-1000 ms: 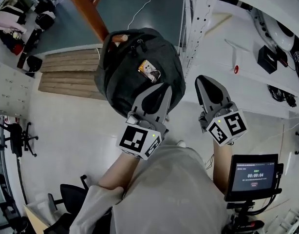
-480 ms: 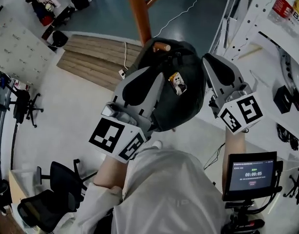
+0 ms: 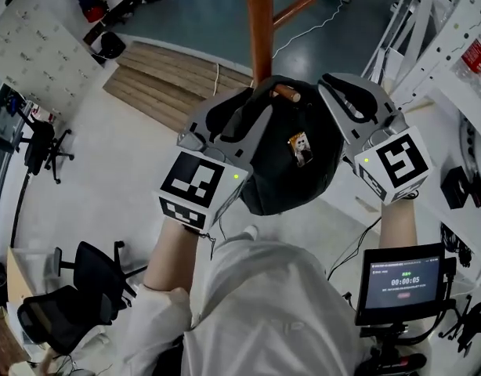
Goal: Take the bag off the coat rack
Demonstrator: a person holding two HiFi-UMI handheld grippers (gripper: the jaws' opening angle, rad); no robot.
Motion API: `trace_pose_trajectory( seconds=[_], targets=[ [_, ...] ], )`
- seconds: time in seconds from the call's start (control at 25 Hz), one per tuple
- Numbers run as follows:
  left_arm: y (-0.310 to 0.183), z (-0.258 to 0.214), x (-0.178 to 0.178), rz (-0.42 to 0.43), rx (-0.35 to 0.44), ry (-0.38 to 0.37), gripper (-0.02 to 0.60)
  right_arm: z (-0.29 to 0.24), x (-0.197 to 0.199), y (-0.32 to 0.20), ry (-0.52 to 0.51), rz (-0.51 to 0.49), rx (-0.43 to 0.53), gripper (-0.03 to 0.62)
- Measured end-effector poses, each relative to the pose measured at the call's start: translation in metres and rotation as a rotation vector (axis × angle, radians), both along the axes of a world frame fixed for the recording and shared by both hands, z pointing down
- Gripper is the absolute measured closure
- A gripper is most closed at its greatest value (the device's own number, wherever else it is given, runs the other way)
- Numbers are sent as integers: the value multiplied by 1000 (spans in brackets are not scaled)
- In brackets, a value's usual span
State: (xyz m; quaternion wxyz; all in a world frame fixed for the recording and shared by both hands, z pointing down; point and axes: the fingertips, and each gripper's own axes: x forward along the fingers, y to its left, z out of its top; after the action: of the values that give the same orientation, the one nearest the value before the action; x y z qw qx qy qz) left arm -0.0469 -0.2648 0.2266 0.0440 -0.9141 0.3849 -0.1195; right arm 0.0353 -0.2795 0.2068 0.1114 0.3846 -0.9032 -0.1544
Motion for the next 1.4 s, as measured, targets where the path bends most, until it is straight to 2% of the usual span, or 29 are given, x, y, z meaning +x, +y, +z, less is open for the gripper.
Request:
trace_pose_trajectory(
  seconds=[0.24, 0.48, 0.6, 0.84, 1.08, 1.4],
  targets=[
    [-22, 23, -5, -13, -18, -174, 472, 10, -13, -4, 146, -31, -17, 577],
    [-33, 43, -1, 8, -63, -252, 472, 28, -21, -9, 247, -70, -46, 576],
    [-36, 44, 0, 5, -74, -251, 472, 34, -26, -9, 301, -90, -58, 546],
    [-39, 45, 1, 10, -109, -196, 476, 37, -33, -16, 379, -109, -62, 546],
    [-40, 46, 1, 30, -140, -169, 476, 54, -40, -25, 509, -134, -83, 546],
    [-43, 50, -1, 30, -155, -182, 476, 58, -50, -34, 540, -171, -119, 547]
  ],
)
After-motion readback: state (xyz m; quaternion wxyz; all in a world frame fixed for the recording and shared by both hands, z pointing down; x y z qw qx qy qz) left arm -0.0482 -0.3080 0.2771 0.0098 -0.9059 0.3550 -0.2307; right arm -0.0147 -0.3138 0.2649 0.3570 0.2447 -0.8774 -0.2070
